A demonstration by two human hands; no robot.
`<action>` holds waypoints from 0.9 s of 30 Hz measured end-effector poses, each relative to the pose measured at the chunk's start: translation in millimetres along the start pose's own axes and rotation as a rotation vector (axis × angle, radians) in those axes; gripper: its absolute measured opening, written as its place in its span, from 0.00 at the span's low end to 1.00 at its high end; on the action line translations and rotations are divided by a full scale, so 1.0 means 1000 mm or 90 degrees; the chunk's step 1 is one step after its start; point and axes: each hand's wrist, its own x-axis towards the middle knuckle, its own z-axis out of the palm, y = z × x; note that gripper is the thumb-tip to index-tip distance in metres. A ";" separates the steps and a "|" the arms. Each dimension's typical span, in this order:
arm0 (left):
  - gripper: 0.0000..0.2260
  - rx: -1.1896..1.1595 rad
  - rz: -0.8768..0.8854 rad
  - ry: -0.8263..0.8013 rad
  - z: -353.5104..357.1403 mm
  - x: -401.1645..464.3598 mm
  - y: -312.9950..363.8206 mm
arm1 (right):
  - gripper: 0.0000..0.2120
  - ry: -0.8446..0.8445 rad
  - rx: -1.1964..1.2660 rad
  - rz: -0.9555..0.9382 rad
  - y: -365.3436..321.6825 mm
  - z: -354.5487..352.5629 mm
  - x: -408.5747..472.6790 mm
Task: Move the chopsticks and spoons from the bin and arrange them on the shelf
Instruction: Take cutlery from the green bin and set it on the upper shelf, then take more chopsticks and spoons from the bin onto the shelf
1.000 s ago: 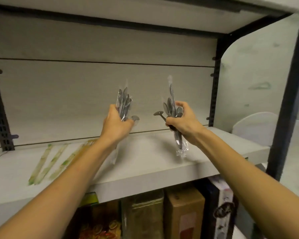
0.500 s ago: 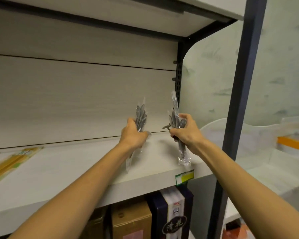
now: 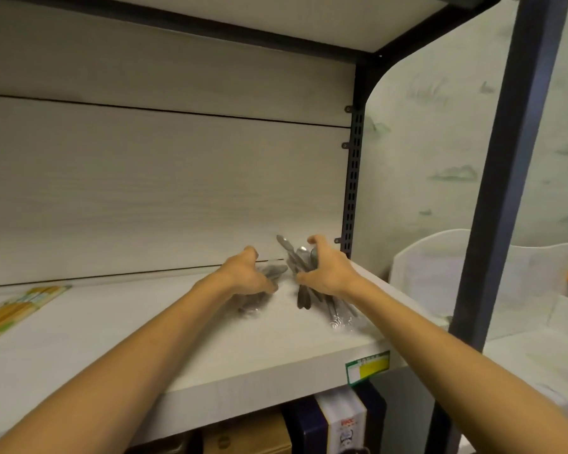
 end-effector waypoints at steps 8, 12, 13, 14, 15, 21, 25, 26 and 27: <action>0.26 0.087 0.017 0.055 -0.011 -0.034 -0.017 | 0.45 -0.074 -0.131 -0.041 -0.009 -0.001 -0.017; 0.24 0.153 0.035 0.157 -0.017 -0.075 -0.036 | 0.45 -0.094 -0.230 -0.099 -0.019 0.011 -0.030; 0.23 0.157 0.030 0.176 -0.020 -0.087 -0.042 | 0.45 -0.106 -0.242 -0.119 -0.022 0.015 -0.033; 0.22 0.158 0.024 0.193 -0.022 -0.099 -0.048 | 0.46 -0.112 -0.243 -0.136 -0.025 0.018 -0.036; 0.21 0.161 0.020 0.207 -0.024 -0.111 -0.054 | 0.47 -0.111 -0.233 -0.145 -0.028 0.021 -0.038; 0.20 0.191 -0.019 0.288 -0.050 -0.181 -0.095 | 0.31 -0.012 -0.233 -0.235 -0.073 0.039 -0.061; 0.19 0.245 -0.046 0.353 -0.075 -0.232 -0.138 | 0.28 0.023 -0.222 -0.385 -0.134 0.076 -0.092; 0.19 0.249 -0.049 0.372 -0.080 -0.247 -0.150 | 0.28 0.019 -0.215 -0.420 -0.150 0.087 -0.102; 0.19 0.252 -0.051 0.387 -0.083 -0.262 -0.163 | 0.27 0.015 -0.205 -0.452 -0.165 0.100 -0.113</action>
